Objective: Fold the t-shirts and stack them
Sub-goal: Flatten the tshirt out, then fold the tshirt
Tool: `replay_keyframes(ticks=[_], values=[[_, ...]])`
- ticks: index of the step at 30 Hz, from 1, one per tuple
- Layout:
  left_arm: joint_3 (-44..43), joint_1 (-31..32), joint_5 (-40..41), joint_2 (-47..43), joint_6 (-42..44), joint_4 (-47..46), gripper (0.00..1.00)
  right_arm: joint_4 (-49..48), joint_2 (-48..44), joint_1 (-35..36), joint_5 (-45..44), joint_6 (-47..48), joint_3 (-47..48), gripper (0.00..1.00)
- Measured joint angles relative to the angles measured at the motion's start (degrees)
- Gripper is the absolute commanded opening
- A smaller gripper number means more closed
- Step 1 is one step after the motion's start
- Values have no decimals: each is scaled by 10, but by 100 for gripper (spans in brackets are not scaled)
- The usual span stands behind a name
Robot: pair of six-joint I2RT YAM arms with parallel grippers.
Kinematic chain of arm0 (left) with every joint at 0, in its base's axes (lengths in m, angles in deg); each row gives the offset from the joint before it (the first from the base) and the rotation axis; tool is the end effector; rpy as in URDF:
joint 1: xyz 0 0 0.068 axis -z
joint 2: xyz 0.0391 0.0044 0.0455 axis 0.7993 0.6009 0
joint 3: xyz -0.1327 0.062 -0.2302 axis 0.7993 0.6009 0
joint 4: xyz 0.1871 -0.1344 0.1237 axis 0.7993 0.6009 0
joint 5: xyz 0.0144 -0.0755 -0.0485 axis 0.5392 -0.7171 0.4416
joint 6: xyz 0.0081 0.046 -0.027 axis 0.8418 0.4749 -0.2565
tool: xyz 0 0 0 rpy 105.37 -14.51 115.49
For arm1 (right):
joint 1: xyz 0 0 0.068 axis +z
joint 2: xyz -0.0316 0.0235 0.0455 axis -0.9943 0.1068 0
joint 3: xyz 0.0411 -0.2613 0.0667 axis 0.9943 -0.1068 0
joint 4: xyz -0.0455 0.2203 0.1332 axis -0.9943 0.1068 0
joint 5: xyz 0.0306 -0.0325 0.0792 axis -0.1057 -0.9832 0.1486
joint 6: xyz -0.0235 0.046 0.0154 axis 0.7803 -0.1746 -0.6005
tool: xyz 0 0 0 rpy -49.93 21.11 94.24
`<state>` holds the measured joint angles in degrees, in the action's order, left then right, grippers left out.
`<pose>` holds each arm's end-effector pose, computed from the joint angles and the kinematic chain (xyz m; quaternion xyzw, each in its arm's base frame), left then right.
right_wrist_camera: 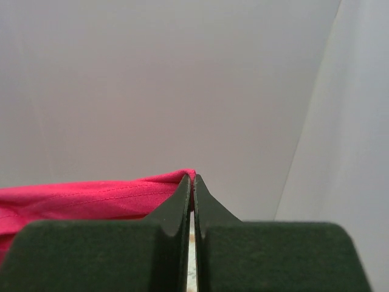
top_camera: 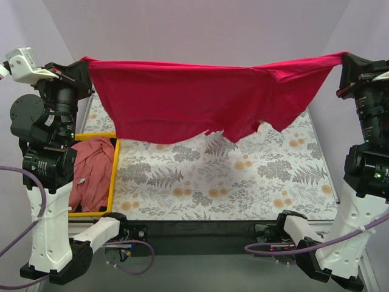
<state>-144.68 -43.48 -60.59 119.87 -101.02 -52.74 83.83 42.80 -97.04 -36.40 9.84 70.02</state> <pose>0.1374 -0.0152 0.5706 -0.3352 0.5212 -0.3825 0.6853 0.1051 -0.0144 0.5979 -0.0273 0.5455 0.0252 0.8373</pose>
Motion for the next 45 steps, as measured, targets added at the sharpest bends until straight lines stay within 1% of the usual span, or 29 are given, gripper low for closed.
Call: replay_keyframes(ticks=[4, 7, 10, 13, 16, 19, 24, 29, 33, 36, 42, 45], values=[[-28, 0, -25, 6, 4, 24, 0, 9, 2, 0, -18, 27, 48, 1], [-31, 0, -40, 23, 7, 36, 0, 10, 25, -1, -18, 38, 74, 1], [-16, 0, -47, 56, 10, 37, 0, 7, 65, -1, -1, 42, 83, 1], [30, 0, -49, 105, 9, 22, 0, 1, 118, -2, 27, 42, 68, 1], [90, 0, -48, 185, 8, -6, 0, -13, 194, 3, 57, 42, 32, 1], [132, 0, -44, 300, 4, -30, 0, -24, 302, 26, 60, 52, 0, 1], [146, -1, -22, 487, -6, -57, 0, -28, 480, 62, 42, 71, -30, 1], [142, -5, -8, 596, -12, -77, 0, -44, 589, 76, 38, 73, -32, 1], [112, -9, 0, 640, -11, -85, 0, -56, 635, 75, 39, 73, -26, 1], [86, -12, 3, 648, -10, -92, 0, -59, 650, 75, 39, 71, -13, 1], [56, -16, 2, 649, -10, -113, 0, -75, 647, 75, 38, 53, -11, 1], [56, -16, 0, 649, -11, -111, 0, -80, 622, 75, 32, 35, -36, 1]])
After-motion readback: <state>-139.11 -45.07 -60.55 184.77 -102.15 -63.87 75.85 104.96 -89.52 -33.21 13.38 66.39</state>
